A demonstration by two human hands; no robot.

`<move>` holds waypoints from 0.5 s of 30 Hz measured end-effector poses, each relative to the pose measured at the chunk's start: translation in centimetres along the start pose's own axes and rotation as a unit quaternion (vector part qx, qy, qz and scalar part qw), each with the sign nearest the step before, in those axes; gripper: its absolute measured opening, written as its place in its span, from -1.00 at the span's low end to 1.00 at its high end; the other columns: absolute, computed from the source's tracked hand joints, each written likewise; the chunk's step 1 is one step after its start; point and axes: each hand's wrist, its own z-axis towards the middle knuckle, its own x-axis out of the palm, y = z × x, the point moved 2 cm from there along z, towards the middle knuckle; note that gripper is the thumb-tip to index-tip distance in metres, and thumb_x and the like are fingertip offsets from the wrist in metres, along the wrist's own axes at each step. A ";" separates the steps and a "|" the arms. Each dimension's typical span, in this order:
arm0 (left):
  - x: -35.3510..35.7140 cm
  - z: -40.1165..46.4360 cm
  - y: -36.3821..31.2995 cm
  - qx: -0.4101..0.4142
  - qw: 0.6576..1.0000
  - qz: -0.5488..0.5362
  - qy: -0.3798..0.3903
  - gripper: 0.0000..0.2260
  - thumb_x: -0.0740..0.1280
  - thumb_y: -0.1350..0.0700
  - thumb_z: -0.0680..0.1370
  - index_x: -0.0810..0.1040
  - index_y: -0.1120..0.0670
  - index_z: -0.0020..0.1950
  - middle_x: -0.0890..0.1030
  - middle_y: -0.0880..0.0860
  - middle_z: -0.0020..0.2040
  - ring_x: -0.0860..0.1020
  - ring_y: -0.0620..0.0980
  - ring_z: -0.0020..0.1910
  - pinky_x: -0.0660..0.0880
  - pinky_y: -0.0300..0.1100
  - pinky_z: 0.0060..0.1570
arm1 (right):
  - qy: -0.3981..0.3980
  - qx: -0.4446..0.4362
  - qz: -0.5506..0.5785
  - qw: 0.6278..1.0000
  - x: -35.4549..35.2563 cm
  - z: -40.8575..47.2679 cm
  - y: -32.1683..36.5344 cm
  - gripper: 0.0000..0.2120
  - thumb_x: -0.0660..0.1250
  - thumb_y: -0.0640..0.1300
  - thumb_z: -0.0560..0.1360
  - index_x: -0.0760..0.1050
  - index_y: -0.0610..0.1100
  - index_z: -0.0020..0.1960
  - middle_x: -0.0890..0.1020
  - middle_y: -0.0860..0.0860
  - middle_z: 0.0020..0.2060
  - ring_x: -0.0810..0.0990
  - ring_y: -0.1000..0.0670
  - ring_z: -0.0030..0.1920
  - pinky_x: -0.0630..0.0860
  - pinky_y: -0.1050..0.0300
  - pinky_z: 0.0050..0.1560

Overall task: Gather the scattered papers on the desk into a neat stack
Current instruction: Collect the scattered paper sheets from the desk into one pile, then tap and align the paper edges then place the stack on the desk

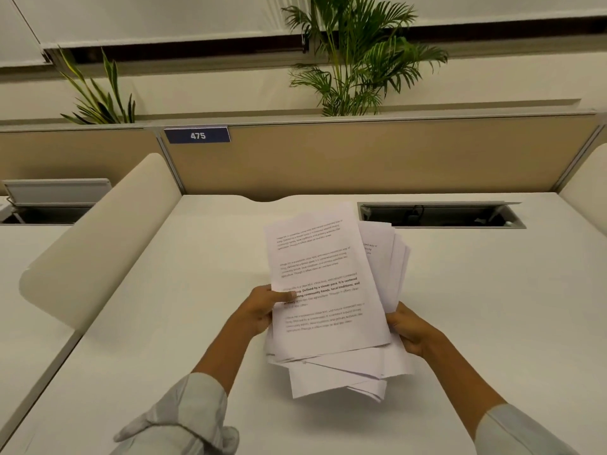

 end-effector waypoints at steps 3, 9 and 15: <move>0.8 0.3 0.2 0.046 0.998 -0.034 -0.002 -0.62 0.44 0.41 0.41 0.59 0.23 0.21 0.69 0.23 0.10 0.68 0.24 0.02 0.64 0.07 -0.09 | 0.016 -0.021 -0.013 1.000 0.7 -0.3 1.1 -0.55 0.52 -0.10 0.33 0.55 0.02 0.20 0.74 0.00 0.03 0.72 -0.04 0.05 0.67 0.07 -0.12; 1.8 -0.2 -3.1 0.183 0.982 0.037 -0.040 -0.60 0.48 0.38 0.39 0.58 0.18 0.20 0.68 0.21 0.12 0.69 0.20 -0.01 0.63 0.18 -0.01 | -0.010 -0.055 0.044 0.997 1.1 0.2 4.1 -0.61 0.25 0.17 0.54 0.54 0.05 0.29 0.68 -0.06 0.19 0.65 -0.14 0.19 0.65 -0.08 0.05; 3.5 -2.1 -7.8 0.303 0.941 0.112 -0.097 -0.66 0.50 0.22 0.44 0.57 0.10 0.20 0.69 0.09 0.08 0.70 0.12 -0.03 0.66 0.11 -0.07 | -0.060 -0.193 -0.009 0.979 3.4 0.0 9.8 -0.68 0.50 0.19 0.33 0.64 0.22 0.08 0.73 0.07 0.08 0.70 -0.06 0.10 0.67 0.10 -0.10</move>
